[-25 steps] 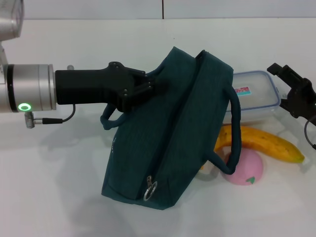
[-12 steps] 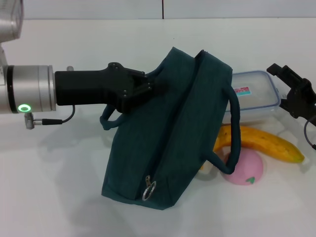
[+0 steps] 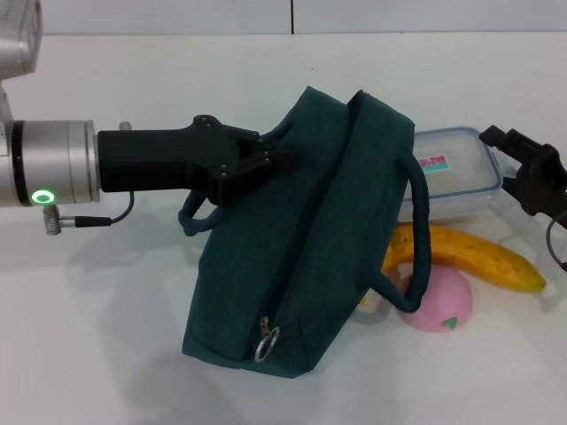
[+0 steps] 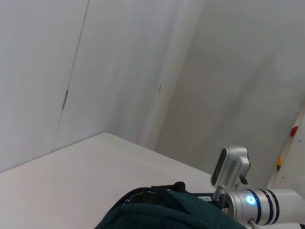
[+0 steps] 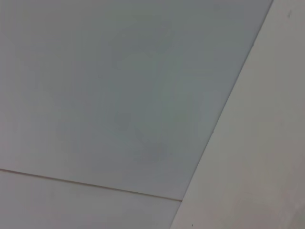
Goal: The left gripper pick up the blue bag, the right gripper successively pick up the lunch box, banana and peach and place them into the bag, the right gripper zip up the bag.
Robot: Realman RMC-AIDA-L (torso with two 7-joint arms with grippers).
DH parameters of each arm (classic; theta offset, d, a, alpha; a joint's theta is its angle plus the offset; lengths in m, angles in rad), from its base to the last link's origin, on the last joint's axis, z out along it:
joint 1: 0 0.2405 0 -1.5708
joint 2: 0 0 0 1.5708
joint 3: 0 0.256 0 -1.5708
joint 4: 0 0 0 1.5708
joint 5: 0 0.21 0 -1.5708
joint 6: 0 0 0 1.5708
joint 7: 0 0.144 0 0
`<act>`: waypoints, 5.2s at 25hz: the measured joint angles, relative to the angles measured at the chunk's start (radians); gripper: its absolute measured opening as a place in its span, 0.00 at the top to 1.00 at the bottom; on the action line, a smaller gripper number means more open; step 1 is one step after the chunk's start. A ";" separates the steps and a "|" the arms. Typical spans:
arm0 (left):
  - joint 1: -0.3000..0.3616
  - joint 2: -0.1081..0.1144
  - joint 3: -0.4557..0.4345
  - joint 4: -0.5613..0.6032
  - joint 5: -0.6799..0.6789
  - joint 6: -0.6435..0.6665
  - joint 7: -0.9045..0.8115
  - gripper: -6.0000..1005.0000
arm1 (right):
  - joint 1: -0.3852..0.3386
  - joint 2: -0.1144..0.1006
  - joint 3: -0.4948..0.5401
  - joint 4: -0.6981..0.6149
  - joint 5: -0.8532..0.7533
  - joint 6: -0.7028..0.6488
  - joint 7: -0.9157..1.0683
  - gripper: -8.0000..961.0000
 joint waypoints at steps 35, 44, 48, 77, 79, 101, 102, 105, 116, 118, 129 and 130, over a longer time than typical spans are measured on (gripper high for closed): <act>0.002 0.003 -0.004 0.006 0.007 0.001 0.001 0.95 | -0.018 0.000 0.009 -0.024 0.014 -0.041 -0.138 0.78; 0.001 0.004 -0.006 0.006 0.004 0.001 0.001 0.95 | -0.019 0.000 0.009 -0.043 0.014 -0.039 -0.231 0.79; 0.000 0.004 -0.006 0.006 0.003 0.001 0.002 0.95 | -0.021 0.000 0.009 -0.050 0.017 -0.042 -0.257 0.79; 0.009 0.009 -0.008 0.015 0.002 0.029 0.003 0.95 | -0.054 -0.012 -0.001 -0.104 0.029 -0.175 -0.363 0.89; 0.011 0.009 -0.008 0.015 0.002 0.029 0.003 0.95 | -0.054 -0.014 -0.001 -0.104 0.028 -0.175 -0.365 0.89; 0.009 0.011 -0.090 0.015 -0.023 0.070 -0.018 0.95 | -0.053 -0.055 0.006 -0.391 0.017 -0.382 -0.376 0.89; 0.007 0.010 -0.091 0.015 -0.022 0.069 -0.018 0.95 | -0.043 -0.055 0.006 -0.406 0.017 -0.390 -0.375 0.89; 0.004 0.008 -0.091 0.012 -0.020 0.058 -0.018 0.95 | 0.000 -0.051 0.005 -0.443 0.017 -0.405 -0.373 0.89; 0.002 0.005 -0.089 0.006 -0.016 0.005 -0.019 0.95 | 0.075 -0.016 -0.016 -0.448 -0.078 -0.421 -0.361 0.89; 0.003 0.004 -0.089 0.004 -0.015 -0.011 -0.017 0.95 | 0.062 -0.016 -0.029 -0.445 -0.085 -0.428 -0.361 0.89; 0.005 0.005 -0.090 -0.005 -0.015 -0.034 -0.011 0.95 | -0.013 -0.024 -0.041 -0.449 -0.203 -0.438 -0.357 0.89; 0.005 0.005 -0.089 -0.005 -0.015 -0.034 -0.011 0.95 | -0.010 -0.024 -0.041 -0.449 -0.227 -0.426 -0.354 0.89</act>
